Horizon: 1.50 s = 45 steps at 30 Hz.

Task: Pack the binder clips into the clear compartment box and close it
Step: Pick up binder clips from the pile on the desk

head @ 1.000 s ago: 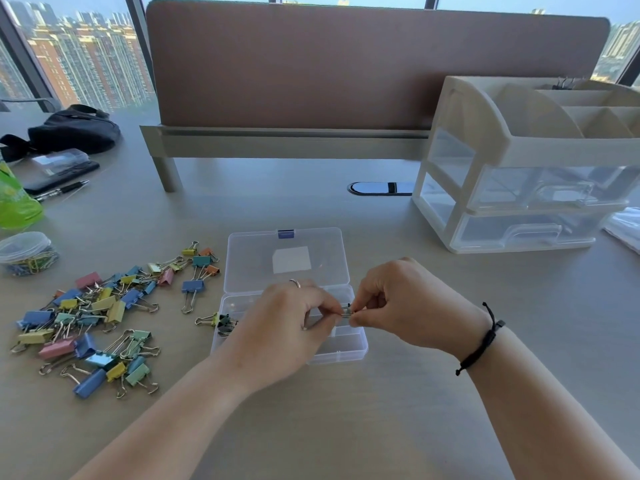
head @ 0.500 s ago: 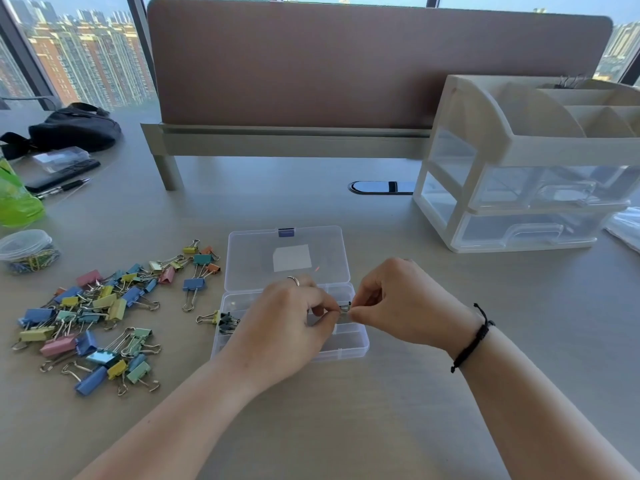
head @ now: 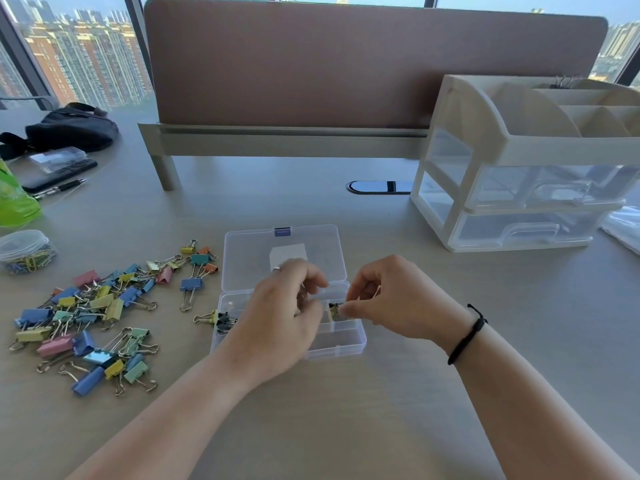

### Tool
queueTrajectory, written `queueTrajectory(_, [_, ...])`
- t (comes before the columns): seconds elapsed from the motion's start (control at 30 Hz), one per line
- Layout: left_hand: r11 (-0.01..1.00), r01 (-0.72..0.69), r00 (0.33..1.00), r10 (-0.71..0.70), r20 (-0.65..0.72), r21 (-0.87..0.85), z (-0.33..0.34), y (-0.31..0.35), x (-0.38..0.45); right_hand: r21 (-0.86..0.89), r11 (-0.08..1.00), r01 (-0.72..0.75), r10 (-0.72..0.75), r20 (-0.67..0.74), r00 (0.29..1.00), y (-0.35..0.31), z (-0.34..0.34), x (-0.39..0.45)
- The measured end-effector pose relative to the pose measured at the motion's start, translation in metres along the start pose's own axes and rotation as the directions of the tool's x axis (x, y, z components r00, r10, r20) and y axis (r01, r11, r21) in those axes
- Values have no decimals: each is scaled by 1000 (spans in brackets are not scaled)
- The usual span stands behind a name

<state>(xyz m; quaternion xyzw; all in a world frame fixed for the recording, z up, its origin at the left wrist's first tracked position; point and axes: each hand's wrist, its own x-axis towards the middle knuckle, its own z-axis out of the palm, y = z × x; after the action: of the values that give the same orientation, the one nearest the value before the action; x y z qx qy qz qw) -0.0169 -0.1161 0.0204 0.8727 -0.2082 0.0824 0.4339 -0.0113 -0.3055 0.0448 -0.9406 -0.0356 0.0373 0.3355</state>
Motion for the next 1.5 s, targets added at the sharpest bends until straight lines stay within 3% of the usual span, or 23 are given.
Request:
queueTrajectory(0.1, [997,29,999,-28,27,-66,-4,3,-1,34,999,25,-24,-25,999,1,-6,-2])
queueTrajectory(0.27, [991,37,999,-34,24,-126,-4,2,-1,146,978,147,-119,-184,976,-4,-11,-4])
queueTrajectory(0.37, [964,46,998,-35,47,-260,-2,1,1,174,950,259,-228,-180,957,-10,-10,-10])
queueTrajectory(0.5, [888,86,991,-29,131,-452,-1,0,1,87,905,416,-398,-166,902,-15,3,-12])
queueTrajectory(0.77, [837,76,988,12,157,-542,-1,9,2,75,900,430,-409,-201,890,-14,6,-10])
queueTrajectory(1.03, [930,8,991,42,127,-368,-6,15,-5,129,913,387,-371,-135,919,-16,2,-12])
queueTrajectory(1.13, [944,26,993,14,120,-328,-8,10,-3,19,963,270,-268,-73,961,-8,-9,-11])
queueTrajectory(1.33, [998,-49,999,50,-21,43,-6,-3,2,-206,949,238,-239,23,971,-6,-6,-12])
queueTrajectory(1.5, [975,-119,990,103,92,190,0,-13,1,-284,928,242,-244,28,969,-6,-3,-10])
